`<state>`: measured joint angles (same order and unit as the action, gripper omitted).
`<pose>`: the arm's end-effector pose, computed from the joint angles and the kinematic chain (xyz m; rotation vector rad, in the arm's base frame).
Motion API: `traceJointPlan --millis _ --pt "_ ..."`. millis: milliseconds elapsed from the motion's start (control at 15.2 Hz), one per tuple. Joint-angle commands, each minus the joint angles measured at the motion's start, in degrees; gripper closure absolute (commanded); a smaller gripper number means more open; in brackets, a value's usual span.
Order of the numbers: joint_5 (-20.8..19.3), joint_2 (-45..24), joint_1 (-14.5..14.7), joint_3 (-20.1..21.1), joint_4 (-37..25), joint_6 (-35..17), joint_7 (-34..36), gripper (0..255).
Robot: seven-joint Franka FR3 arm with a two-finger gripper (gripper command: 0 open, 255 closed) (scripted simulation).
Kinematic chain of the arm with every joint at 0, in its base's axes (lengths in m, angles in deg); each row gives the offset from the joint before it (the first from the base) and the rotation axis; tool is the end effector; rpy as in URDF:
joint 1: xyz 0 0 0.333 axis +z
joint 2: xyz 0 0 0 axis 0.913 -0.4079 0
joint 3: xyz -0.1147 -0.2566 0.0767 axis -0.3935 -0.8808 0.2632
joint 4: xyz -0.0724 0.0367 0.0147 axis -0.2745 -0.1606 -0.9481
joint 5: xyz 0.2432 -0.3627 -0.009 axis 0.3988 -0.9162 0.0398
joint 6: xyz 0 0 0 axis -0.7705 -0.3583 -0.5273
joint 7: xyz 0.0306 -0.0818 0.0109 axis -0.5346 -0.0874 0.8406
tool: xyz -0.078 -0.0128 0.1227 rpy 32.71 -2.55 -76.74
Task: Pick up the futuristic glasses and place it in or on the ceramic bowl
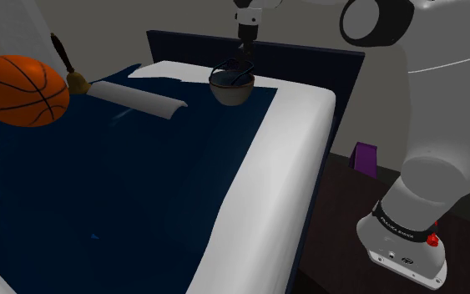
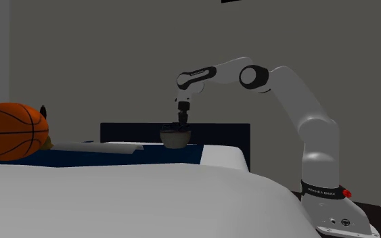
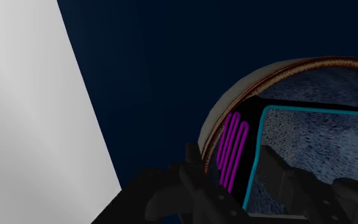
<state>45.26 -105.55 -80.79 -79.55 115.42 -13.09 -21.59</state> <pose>0.7217 -0.1805 0.4206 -3.0296 -0.3814 -0.0501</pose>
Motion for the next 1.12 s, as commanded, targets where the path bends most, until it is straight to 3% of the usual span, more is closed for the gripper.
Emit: traceJointPlan --millis 0,264,528,1056 --pt "0.0 0.0 0.0 0.0 0.0 0.0 0.0 0" --pt "0.0 0.0 0.0 0.0 0.0 0.0 0.0 0" --pt "0.0 -2.5 -0.5 0.0 -11.3 8.8 0.4 0" --pt "0.0 -2.5 -0.5 0.0 -11.2 8.8 0.4 0"
